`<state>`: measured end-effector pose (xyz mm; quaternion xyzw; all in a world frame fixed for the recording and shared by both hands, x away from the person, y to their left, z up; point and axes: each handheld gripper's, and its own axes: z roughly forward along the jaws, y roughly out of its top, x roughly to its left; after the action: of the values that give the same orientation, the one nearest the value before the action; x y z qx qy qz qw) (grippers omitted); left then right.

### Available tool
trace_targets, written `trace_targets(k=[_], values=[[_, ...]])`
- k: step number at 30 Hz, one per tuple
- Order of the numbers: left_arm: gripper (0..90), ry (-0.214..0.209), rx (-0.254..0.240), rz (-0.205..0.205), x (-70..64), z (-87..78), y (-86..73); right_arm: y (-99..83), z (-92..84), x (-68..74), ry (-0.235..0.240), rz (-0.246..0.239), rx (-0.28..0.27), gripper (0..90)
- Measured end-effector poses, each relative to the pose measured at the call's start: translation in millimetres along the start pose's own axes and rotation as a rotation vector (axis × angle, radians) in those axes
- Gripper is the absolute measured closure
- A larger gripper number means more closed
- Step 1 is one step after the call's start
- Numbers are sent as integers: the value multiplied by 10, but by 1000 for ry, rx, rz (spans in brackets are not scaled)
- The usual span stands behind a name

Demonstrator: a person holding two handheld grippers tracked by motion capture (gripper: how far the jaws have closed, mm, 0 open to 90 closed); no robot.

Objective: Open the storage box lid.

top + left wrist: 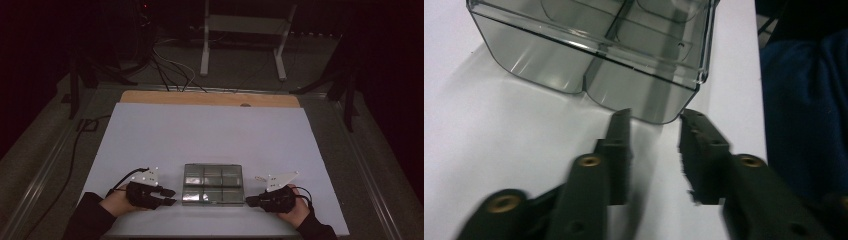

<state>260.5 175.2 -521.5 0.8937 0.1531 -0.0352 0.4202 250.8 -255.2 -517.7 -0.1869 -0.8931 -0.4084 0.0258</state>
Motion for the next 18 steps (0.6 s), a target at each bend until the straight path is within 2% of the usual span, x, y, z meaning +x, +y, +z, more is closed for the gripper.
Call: trace_targets(k=[1,2,4,7,12,15,18], values=[[760,4,3,1,3,5,-3,0,2,0,1,4,4,892],[760,3,13,-2,12,11,-4,0,2,0,1,4,4,892],[821,9,65,-13,25,58,-11,1,16,-1,11,9,20,896],[900,8,87,-15,30,98,-11,1,33,-3,10,11,36,896],[900,-15,81,-17,18,144,24,7,25,-1,15,18,28,896],[900,-29,57,-17,16,156,55,14,27,-4,20,21,26,897],[900,-28,48,-7,13,157,60,19,26,-3,24,24,23,897]])
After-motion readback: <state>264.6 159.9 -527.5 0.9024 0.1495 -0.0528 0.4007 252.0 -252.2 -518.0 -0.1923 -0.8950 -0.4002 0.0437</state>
